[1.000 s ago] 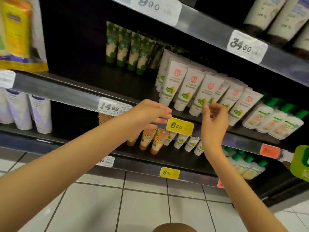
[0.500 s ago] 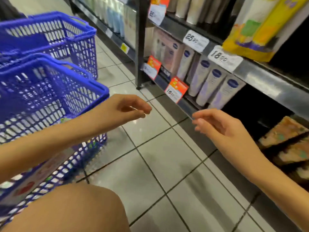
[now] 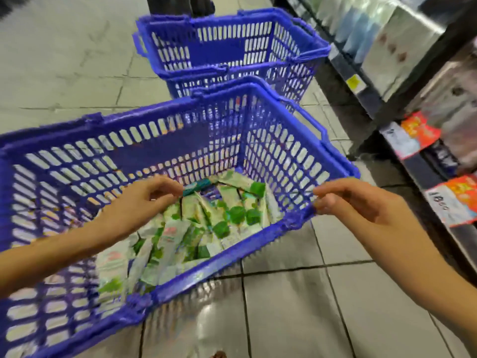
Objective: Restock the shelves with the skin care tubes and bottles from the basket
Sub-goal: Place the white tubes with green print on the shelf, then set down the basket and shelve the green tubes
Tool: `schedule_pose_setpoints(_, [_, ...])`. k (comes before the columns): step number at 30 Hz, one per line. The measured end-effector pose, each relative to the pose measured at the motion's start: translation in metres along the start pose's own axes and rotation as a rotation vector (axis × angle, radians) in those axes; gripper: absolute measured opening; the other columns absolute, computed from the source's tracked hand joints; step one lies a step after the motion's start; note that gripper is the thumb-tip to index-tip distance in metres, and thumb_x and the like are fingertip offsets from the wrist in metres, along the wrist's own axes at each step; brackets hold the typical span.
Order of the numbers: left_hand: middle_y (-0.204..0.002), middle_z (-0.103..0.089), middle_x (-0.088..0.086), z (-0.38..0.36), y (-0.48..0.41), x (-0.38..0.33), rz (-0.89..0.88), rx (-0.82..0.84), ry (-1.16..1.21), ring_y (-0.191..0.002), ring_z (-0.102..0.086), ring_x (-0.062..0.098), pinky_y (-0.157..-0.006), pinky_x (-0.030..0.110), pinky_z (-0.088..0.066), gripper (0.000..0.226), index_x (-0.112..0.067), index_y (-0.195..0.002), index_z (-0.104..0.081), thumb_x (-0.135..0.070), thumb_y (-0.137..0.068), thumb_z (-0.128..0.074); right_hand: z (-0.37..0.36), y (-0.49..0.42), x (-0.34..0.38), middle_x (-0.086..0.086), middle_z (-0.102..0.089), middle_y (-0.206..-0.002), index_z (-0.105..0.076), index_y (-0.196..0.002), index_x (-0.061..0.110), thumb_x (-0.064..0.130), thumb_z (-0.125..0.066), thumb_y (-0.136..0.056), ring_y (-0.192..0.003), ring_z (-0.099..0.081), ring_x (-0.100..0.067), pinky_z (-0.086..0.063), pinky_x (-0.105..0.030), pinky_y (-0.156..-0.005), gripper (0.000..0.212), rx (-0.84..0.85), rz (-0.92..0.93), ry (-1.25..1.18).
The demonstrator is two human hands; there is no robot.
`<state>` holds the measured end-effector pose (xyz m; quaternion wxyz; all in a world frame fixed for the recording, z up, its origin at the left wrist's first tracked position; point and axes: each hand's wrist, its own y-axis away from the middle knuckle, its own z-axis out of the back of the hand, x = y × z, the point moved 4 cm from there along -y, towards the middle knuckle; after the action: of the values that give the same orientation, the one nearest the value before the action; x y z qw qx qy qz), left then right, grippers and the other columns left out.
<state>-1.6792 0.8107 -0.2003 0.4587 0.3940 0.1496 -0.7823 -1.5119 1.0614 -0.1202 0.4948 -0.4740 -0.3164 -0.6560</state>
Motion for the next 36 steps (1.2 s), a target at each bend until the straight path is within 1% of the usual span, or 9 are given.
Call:
schedule_pose_setpoints(4, [-0.096, -0.066, 0.014, -0.039, -0.01, 0.046, 0.14, 0.101, -0.001, -0.072, -0.057, -0.01, -0.074, 0.008, -0.042, 0.016, 0.004, -0.099, -0.065, 0.003, -0.085, -0.059, -0.028, -0.036, 0.004, 0.0, -0.071, -0.081, -0.066, -0.083, 0.021, 0.008, -0.057, -0.087, -0.07, -0.064, -0.001, -0.047, -0.007, -0.063, 0.016, 0.095, -0.005, 0.005])
schedule_pose_setpoints(6, [-0.1, -0.067, 0.016, -0.051, -0.022, 0.049, 0.203, 0.117, 0.055, -0.084, -0.06, 0.012, -0.082, 0.022, -0.046, 0.018, 0.003, -0.102, -0.065, -0.001, -0.086, -0.058, -0.04, -0.051, 0.0, -0.003, -0.071, -0.079, -0.065, -0.082, 0.021, 0.007, -0.057, -0.087, -0.075, -0.065, -0.008, -0.051, -0.015, -0.068, 0.017, 0.125, -0.044, 0.039])
schedule_pose_setpoints(12, [-0.074, -0.051, 0.011, -0.111, -0.047, 0.035, 0.44, 0.282, -0.046, -0.068, -0.052, 0.02, -0.06, 0.032, -0.038, 0.028, -0.007, -0.067, -0.05, -0.014, -0.094, -0.044, -0.063, -0.08, -0.017, -0.004, -0.071, -0.086, -0.066, -0.087, 0.019, 0.01, -0.055, -0.09, -0.07, -0.065, 0.0, -0.05, -0.008, -0.069, 0.014, 0.242, -0.179, 0.167])
schedule_pose_setpoints(15, [-0.111, -0.056, 0.017, -0.142, -0.062, 0.031, 0.574, 0.239, -0.022, -0.108, -0.055, 0.03, -0.076, 0.033, -0.042, 0.035, 0.003, -0.099, -0.055, -0.03, -0.096, -0.042, -0.072, -0.089, -0.025, -0.003, -0.071, -0.086, -0.067, -0.089, 0.02, 0.014, -0.056, -0.09, -0.072, -0.066, -0.002, -0.05, -0.01, -0.07, 0.012, 0.294, -0.239, 0.224])
schedule_pose_setpoints(20, [-0.135, -0.045, 0.02, -0.154, -0.078, 0.041, 0.81, 0.015, 0.219, -0.121, -0.049, 0.032, -0.096, 0.036, -0.042, 0.04, 0.006, -0.127, -0.038, -0.017, -0.096, -0.046, -0.095, -0.1, -0.04, -0.01, -0.07, -0.093, -0.066, -0.102, 0.007, 0.015, -0.055, -0.091, -0.083, -0.066, -0.015, -0.051, -0.025, -0.082, 0.017, 0.441, -0.311, 0.39])
schedule_pose_setpoints(22, [-0.139, -0.041, 0.02, -0.15, -0.081, 0.044, 0.826, 0.036, 0.315, -0.124, -0.046, 0.032, -0.097, 0.036, -0.039, 0.051, 0.008, -0.137, -0.024, -0.012, -0.095, -0.046, -0.103, -0.107, -0.046, -0.001, -0.068, -0.087, -0.065, -0.099, 0.01, 0.018, -0.056, -0.091, -0.08, -0.064, -0.011, -0.05, -0.015, -0.076, 0.015, 0.507, -0.278, 0.515])
schedule_pose_setpoints(26, [-0.109, -0.053, 0.015, -0.114, -0.072, 0.046, 0.776, 0.124, 0.468, -0.095, -0.053, 0.025, -0.06, 0.028, -0.045, 0.043, 0.005, -0.125, -0.042, -0.017, -0.09, -0.054, -0.116, -0.124, -0.065, 0.001, -0.064, -0.091, -0.062, -0.102, 0.014, 0.028, -0.054, -0.092, -0.085, -0.061, -0.014, -0.044, -0.017, -0.069, 0.019, 0.666, -0.348, 0.706])
schedule_pose_setpoints(30, [-0.066, -0.063, 0.008, -0.063, -0.061, 0.039, 0.597, 0.209, 0.614, -0.057, -0.058, 0.017, -0.06, 0.028, -0.052, 0.013, -0.005, -0.083, -0.061, -0.017, -0.082, -0.06, -0.143, -0.145, -0.099, -0.015, -0.054, -0.128, -0.053, -0.121, 0.001, 0.037, -0.044, -0.096, -0.11, -0.053, -0.026, -0.042, -0.032, -0.09, 0.045, 0.923, -0.456, 1.064])
schedule_pose_setpoints(36, [-0.059, -0.061, 0.0, -0.011, -0.083, 0.008, 0.42, 0.094, 0.891, -0.066, -0.061, 0.018, -0.068, 0.023, -0.048, 0.04, -0.015, -0.068, -0.051, -0.031, -0.098, -0.03, -0.185, -0.167, -0.137, -0.018, -0.057, -0.086, -0.056, -0.086, 0.0, 0.024, -0.054, -0.093, -0.074, -0.053, -0.025, -0.05, -0.033, -0.07, 0.025, 0.89, -0.699, 0.932])
